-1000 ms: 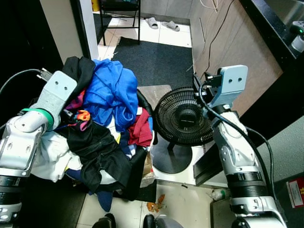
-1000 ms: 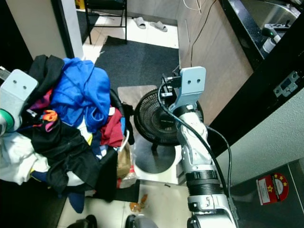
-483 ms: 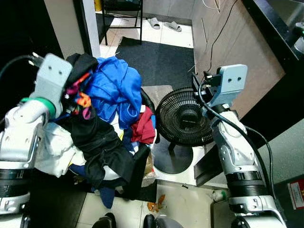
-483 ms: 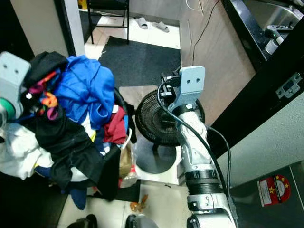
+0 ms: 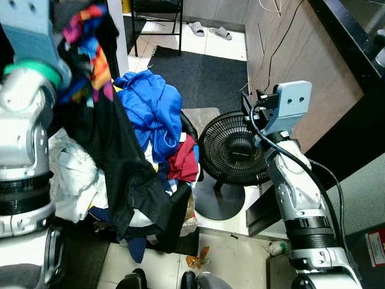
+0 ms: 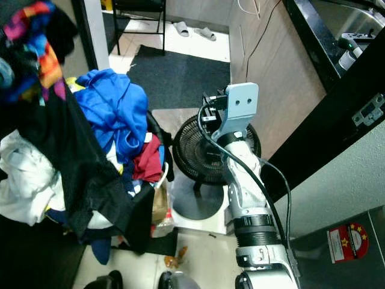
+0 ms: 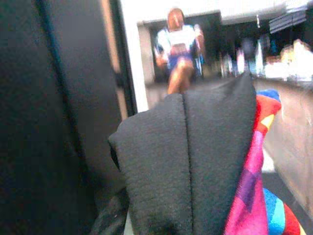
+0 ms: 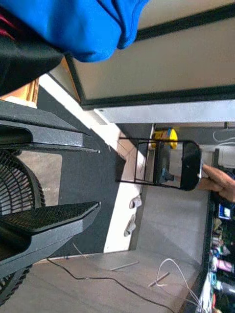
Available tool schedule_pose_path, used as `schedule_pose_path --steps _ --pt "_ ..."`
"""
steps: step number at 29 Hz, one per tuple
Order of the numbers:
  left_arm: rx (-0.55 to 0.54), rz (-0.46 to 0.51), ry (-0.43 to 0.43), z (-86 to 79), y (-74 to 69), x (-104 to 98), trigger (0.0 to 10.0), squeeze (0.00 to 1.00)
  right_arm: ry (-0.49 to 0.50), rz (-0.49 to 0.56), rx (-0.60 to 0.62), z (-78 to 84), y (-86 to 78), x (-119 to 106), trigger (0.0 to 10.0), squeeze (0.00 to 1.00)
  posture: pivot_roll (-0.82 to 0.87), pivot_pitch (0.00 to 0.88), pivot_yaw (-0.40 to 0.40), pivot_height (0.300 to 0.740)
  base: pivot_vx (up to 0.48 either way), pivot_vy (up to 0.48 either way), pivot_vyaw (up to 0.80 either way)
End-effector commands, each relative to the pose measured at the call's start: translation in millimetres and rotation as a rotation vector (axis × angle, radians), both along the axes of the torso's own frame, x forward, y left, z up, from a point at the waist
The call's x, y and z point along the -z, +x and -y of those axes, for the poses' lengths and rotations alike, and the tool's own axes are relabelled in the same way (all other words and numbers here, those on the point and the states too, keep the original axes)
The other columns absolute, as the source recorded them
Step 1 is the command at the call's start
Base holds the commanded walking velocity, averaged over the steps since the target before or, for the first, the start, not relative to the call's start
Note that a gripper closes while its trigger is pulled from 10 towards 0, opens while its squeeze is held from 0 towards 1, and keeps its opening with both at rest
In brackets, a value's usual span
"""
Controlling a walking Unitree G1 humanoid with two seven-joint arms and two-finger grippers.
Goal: Clothes washing
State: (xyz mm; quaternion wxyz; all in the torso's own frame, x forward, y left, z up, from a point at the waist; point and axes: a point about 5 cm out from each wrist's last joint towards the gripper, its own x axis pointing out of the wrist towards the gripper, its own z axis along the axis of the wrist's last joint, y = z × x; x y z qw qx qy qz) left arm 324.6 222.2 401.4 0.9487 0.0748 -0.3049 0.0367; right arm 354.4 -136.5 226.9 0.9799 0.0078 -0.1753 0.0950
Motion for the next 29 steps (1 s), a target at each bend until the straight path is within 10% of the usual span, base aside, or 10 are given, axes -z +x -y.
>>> schedule_pose_path --steps 1,7,13,29 --pt "-0.014 0.072 -0.062 -9.1 -4.6 -13 10.0 0.0 0.003 -0.006 0.007 1.4 0.7 1 10.0 0.0 0.06 0.095 -0.058 0.74 0.0 0.0 0.0" --pt "0.13 0.171 -0.11 7.8 -9.6 -44 10.0 0.0 0.022 0.038 0.031 5.8 -1.6 -12 10.0 0.0 0.06 0.091 -0.046 0.74 0.0 0.0 0.0" --pt "0.252 -0.128 0.065 63.3 -1.5 53 10.0 0.0 0.023 0.132 0.068 13.8 -10.1 -39 10.0 0.0 0.04 0.105 -0.044 0.74 0.0 0.0 0.0" --pt "0.195 -0.139 0.015 67.6 -11.6 71 10.0 0.0 0.015 0.199 0.14 21.0 -12.3 -62 10.0 0.0 0.04 0.082 -0.046 0.74 0.0 0.0 0.0"
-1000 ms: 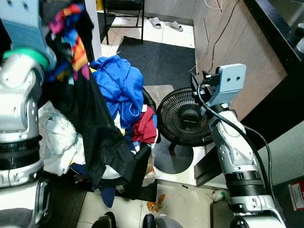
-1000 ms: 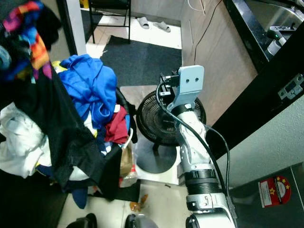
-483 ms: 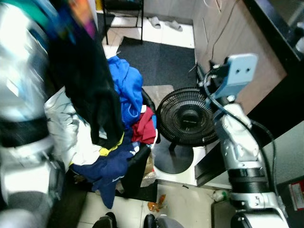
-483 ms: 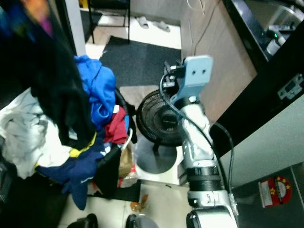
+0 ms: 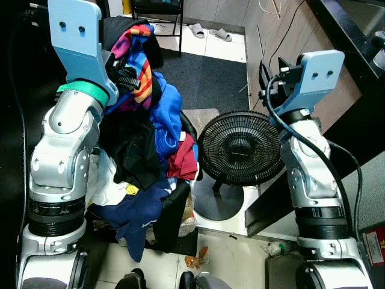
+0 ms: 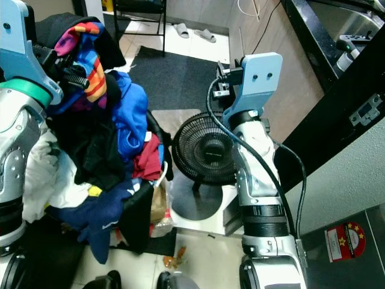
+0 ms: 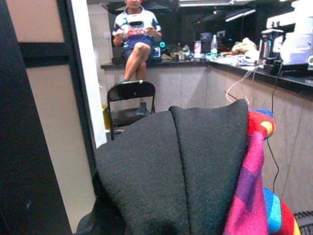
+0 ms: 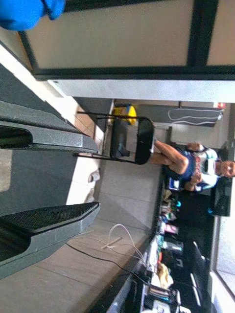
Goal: Clothes washing
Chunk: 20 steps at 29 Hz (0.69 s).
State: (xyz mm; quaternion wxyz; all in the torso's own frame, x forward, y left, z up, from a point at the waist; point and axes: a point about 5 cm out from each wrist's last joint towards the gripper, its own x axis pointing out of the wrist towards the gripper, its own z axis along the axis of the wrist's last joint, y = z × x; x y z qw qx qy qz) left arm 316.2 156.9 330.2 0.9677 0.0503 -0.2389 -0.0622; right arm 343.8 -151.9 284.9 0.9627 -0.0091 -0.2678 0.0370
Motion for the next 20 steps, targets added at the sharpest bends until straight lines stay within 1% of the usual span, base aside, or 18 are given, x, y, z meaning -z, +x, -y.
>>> schedule_pose_path --steps 1,3,4,6,7,8,9,13,14,18,20 --pt "0.016 0.018 0.052 9.4 -4.6 -1 10.0 0.0 0.022 0.018 0.042 10.4 -5.0 -5 10.0 0.0 0.04 0.07 -0.007 0.74 0.0 0.0 0.0" --pt "0.034 0.026 0.109 15.4 -2.7 -3 10.0 0.0 0.039 0.022 0.065 14.0 -7.8 -4 10.0 0.0 0.05 0.065 0.02 0.74 0.0 0.0 0.0" --pt "0.039 0.029 0.128 16.7 -1.6 -4 10.0 0.0 0.045 0.023 0.072 14.6 -8.6 -3 10.0 0.0 0.05 0.065 0.02 0.74 0.0 0.0 0.0" --pt "0.039 0.029 0.128 16.7 -1.6 -4 10.0 0.0 0.045 0.023 0.072 14.6 -8.6 -3 10.0 0.0 0.05 0.065 0.02 0.74 0.0 0.0 0.0" --pt "0.04 0.032 0.137 16.4 -0.6 -6 10.0 0.0 0.05 0.022 0.075 13.4 -9.3 -1 10.0 0.0 0.05 0.061 0.036 0.74 0.0 0.0 0.0" --pt "0.04 0.032 0.137 16.4 -0.6 -6 10.0 0.0 0.05 0.022 0.075 13.4 -9.3 -1 10.0 0.0 0.05 0.061 0.036 0.74 0.0 0.0 0.0" --pt "0.034 0.031 0.143 14.1 0.9 -8 10.0 0.0 0.059 0.022 0.074 10.7 -10.2 1 10.0 0.0 0.05 0.055 0.053 0.74 0.0 0.0 0.0" --pt "0.011 0.027 0.159 8.2 2.8 -9 10.0 0.0 0.076 0.019 0.07 5.8 -10.6 5 10.0 0.0 0.06 0.051 0.055 0.74 0.0 0.0 0.0" --pt "-0.01 0.027 0.167 4.3 3.1 -8 10.0 0.0 0.082 0.014 0.065 4.0 -9.2 7 10.0 0.0 0.07 0.045 0.045 0.74 0.0 0.0 0.0" --pt "-0.039 0.028 0.172 -0.4 2.4 -7 10.0 0.0 0.086 0.003 0.056 1.7 -7.2 9 10.0 0.0 0.09 0.043 0.034 0.74 0.0 0.0 0.0" --pt "-0.065 0.023 0.17 -3.8 0.2 -4 10.0 0.0 0.089 -0.007 0.028 -1.8 -3.3 7 10.0 0.0 0.09 0.036 0.027 0.74 0.0 0.0 0.0"
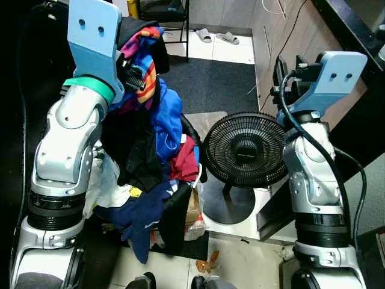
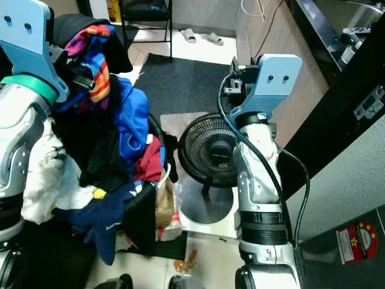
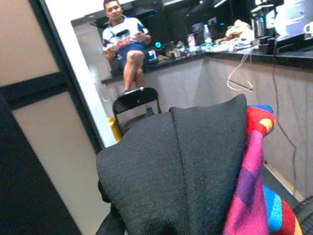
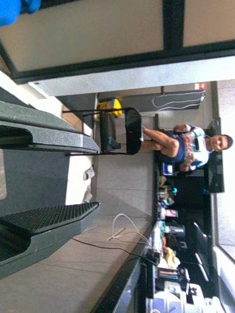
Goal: Clothes washing
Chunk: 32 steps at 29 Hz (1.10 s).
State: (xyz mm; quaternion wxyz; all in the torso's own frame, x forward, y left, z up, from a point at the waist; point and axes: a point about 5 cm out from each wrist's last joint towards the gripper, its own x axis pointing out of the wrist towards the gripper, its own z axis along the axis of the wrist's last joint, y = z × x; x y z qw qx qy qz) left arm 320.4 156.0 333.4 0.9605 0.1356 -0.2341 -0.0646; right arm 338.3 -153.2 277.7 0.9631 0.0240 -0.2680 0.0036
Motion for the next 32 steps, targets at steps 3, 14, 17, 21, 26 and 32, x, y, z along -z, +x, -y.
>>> schedule_pose_path --steps 3,14,17,21,26,32 --pt "-0.032 0.02 0.002 -5.6 -3.7 -1 10.0 0.0 0.02 -0.005 -0.025 -3.7 3.9 -2 10.0 0.0 0.09 0.032 0.028 0.74 0.0 0.0 -0.15" --pt "-0.047 0.02 -0.002 -11.1 -1.1 -3 10.0 0.0 0.042 -0.007 -0.025 -3.9 4.8 -2 10.0 0.0 0.1 0.032 0.024 0.74 0.0 0.0 -0.44" --pt "-0.051 0.019 -0.002 -12.2 -1.7 -2 10.0 0.0 0.042 -0.009 -0.027 -4.5 5.6 -2 10.0 0.0 0.1 0.032 0.023 0.74 0.0 0.0 -0.8" --pt "-0.061 0.018 -0.004 -14.3 -1.3 -1 10.0 0.0 0.046 -0.009 -0.031 -5.6 7.5 -2 10.0 0.0 0.1 0.032 0.021 0.74 0.0 0.0 -0.8" --pt "-0.066 0.019 -0.005 -15.7 -0.1 -2 10.0 0.0 0.048 -0.01 -0.031 -5.9 8.7 -3 10.0 0.0 0.1 0.031 0.021 0.74 0.0 0.0 -0.8" --pt "-0.069 0.018 -0.005 -16.3 0.7 -2 10.0 0.0 0.052 -0.009 -0.029 -5.6 9.4 -3 10.0 0.0 0.11 0.031 0.023 0.74 0.0 0.0 -0.8"
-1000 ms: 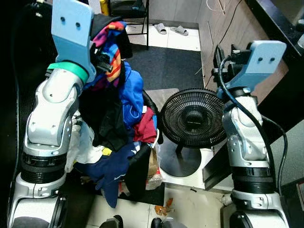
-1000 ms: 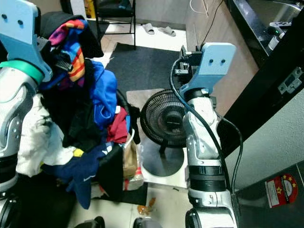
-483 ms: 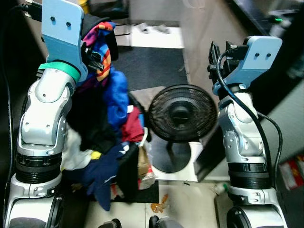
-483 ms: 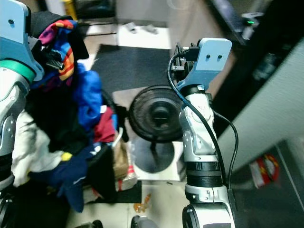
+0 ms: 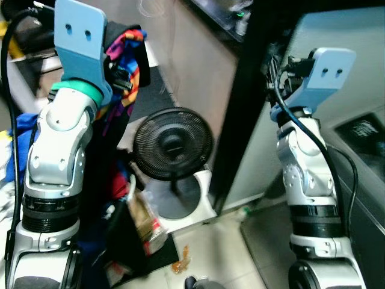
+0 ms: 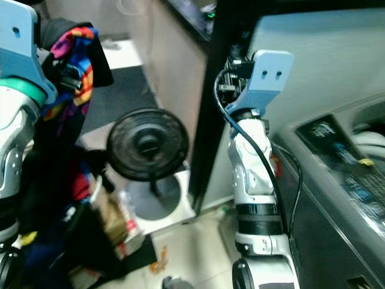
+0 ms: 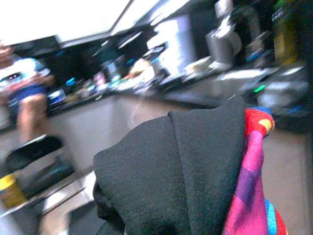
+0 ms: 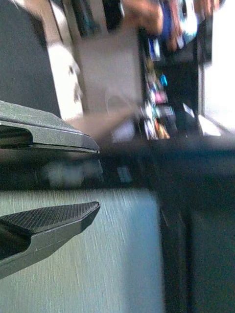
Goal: Clothes washing
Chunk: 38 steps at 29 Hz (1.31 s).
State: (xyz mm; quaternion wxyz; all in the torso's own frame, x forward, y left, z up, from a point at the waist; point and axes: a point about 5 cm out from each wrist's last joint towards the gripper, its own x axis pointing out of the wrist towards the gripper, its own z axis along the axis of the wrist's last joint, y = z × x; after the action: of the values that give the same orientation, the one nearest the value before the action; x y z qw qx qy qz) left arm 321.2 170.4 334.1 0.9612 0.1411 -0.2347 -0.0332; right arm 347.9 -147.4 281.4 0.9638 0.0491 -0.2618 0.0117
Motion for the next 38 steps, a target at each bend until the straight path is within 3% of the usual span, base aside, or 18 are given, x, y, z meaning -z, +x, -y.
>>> schedule_pose_path --steps 1,38 --pt "-0.006 0.007 0.0 -1.9 -0.1 -0.7 10.0 0.0 0.009 0.004 0.001 0.3 -0.2 0.1 10.0 0.0 0.11 0.031 0.023 0.74 0.0 0.0 -0.8" --pt "-0.016 -0.009 -0.004 -5.4 1.0 3.0 10.0 0.0 0.026 0.001 0.007 1.2 0.1 2.8 10.0 0.0 0.11 0.041 0.025 0.74 0.0 0.0 -0.8"
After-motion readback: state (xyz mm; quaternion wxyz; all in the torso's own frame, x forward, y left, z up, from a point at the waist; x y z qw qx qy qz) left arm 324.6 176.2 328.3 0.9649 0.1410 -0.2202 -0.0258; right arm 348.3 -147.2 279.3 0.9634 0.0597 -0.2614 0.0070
